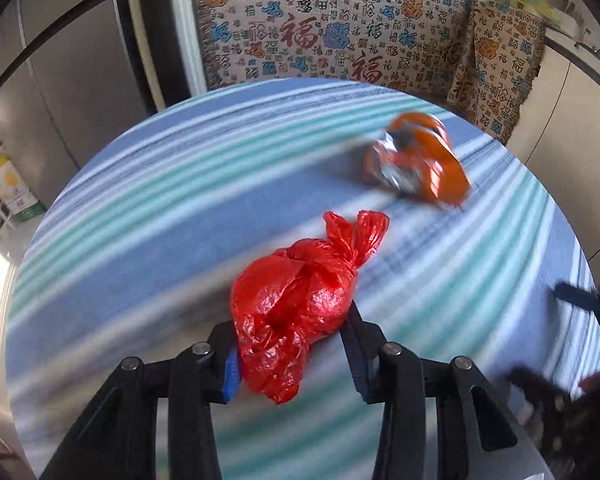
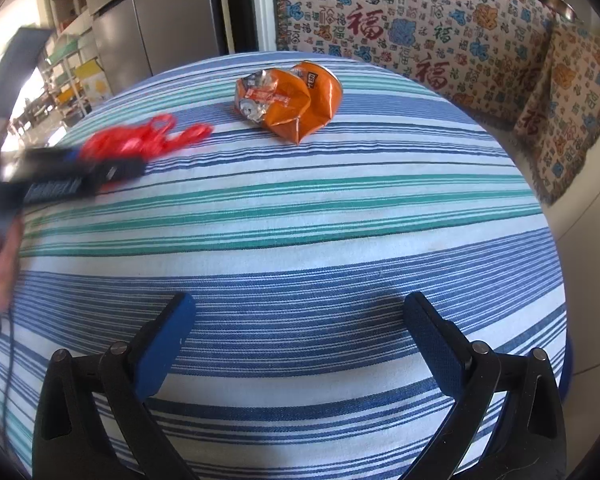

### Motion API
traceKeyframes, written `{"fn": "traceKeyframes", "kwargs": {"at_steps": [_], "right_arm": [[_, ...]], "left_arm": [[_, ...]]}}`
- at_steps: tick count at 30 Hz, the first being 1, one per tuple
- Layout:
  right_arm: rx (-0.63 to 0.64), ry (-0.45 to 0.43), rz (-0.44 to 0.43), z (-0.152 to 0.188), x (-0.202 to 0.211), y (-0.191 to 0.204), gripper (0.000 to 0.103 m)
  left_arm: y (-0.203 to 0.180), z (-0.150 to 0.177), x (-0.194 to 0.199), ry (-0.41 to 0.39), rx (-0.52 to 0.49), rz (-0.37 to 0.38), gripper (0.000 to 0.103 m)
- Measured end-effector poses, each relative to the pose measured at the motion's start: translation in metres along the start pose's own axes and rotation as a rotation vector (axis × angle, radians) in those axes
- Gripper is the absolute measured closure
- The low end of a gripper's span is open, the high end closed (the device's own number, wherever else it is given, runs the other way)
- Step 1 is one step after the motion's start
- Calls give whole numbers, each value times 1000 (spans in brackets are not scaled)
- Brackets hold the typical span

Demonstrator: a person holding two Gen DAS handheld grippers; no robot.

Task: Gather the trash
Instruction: 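Grasp the red plastic bag with the left tool while the right tool grasps the orange crushed can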

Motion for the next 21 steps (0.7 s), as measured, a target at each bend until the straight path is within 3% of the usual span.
{"fn": "traceKeyframes", "kwargs": {"at_steps": [3, 5, 8, 12, 15, 17, 19, 21], "right_arm": [[-14, -21, -39, 1, 3, -4, 1], [10, -11, -40, 0, 2, -6, 1], [29, 0, -60, -10, -6, -15, 1], [8, 33, -68, -35, -26, -43, 6], [13, 55, -22, -59, -43, -58, 24], [26, 44, -21, -75, -51, -61, 44], [58, 8, -50, -90, -59, -53, 56], [80, -32, -130, -100, -63, -39, 58]], "left_arm": [[-11, 28, 14, 8, -4, 20, 53], [-19, 36, 17, 4, -37, 32, 39], [-30, 38, 14, -6, -88, 71, 31], [-31, 39, 12, -28, -120, 109, 28], [-16, 37, 13, -45, -68, 71, 27], [-7, 36, 13, -52, -38, 52, 27], [3, 34, 12, -55, -16, 40, 27], [8, 32, 13, -56, 3, 36, 27]]}}
Point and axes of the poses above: each gripper's, at about its wrist camera, not at the fingertips, and x roughly against the way its jaws point, y to its left, z to its underside, the point moved 3 cm from there along -x, roughly the way its jaws point, and after that the axes turned 12 degrees about x, right-handed, at the moved point
